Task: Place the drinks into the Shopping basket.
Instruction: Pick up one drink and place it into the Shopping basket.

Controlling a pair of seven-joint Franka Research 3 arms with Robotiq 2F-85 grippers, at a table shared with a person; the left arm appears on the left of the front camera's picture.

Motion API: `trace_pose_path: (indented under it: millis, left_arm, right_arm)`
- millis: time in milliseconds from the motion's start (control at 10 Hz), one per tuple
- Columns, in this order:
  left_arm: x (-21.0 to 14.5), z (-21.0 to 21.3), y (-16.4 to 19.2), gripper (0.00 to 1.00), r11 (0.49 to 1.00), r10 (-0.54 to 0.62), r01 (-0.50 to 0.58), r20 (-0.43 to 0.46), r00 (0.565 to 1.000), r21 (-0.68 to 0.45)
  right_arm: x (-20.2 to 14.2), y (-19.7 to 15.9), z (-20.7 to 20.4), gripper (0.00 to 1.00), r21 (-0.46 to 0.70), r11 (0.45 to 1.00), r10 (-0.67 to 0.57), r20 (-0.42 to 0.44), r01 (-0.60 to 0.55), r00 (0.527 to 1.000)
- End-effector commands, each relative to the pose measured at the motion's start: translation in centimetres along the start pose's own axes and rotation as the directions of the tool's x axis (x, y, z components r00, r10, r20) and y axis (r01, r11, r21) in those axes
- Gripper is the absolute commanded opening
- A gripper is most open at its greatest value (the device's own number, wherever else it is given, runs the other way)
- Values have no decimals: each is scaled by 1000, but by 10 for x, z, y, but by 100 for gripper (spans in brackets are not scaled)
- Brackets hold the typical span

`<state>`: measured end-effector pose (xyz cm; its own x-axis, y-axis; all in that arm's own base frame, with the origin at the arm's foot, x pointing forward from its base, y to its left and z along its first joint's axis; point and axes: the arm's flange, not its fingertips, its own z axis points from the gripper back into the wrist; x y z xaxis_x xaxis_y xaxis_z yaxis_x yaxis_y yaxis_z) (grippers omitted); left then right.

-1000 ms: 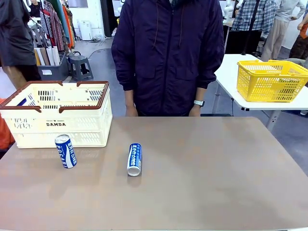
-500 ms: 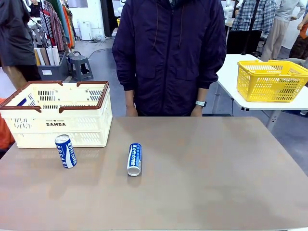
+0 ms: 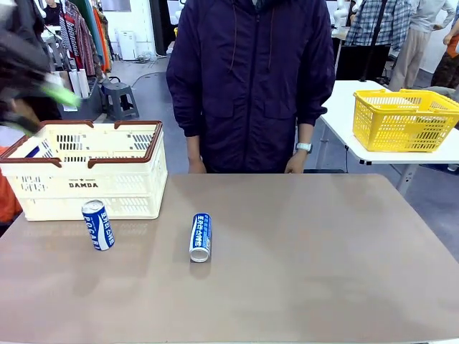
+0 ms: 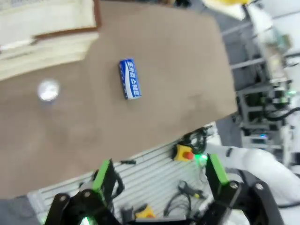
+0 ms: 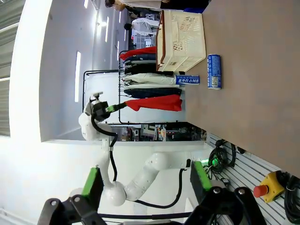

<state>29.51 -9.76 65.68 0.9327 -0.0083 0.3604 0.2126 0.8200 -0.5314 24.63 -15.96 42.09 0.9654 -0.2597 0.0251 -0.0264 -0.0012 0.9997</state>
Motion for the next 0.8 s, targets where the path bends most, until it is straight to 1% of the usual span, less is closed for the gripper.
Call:
trace_pose_path:
  millis: [0,100,200,300,400,500,700]
  left_arm:
    - [16,-85,-7,100,994,16,-16,8,1000,105]
    - [12,-133,-19,100,969,13,-24,45,999,245]
    - [2,-182,-29,100,947,-23,6,50,998,322]
    - [-10,-206,-36,100,946,-43,35,18,999,321]
    - [-13,-202,-41,100,979,-5,17,-57,998,205]
    - [-15,-196,-41,100,960,-87,76,30,996,269]
    - [-15,-196,-41,100,960,-87,76,30,996,269]
  right_arm:
    - [1,7,-1,100,17,1000,-19,5,19,1000]
    - [1,7,-1,100,17,1000,-19,5,19,1000]
    - [1,7,-1,100,17,1000,-19,5,19,1000]
    - [1,7,-1,100,17,1000,-19,5,19,1000]
    - [1,7,-1,100,17,1000,-19,5,19,1000]
    - [1,7,-1,100,17,1000,-19,5,19,1000]
    - [1,7,-1,100,17,1000,-19,5,19,1000]
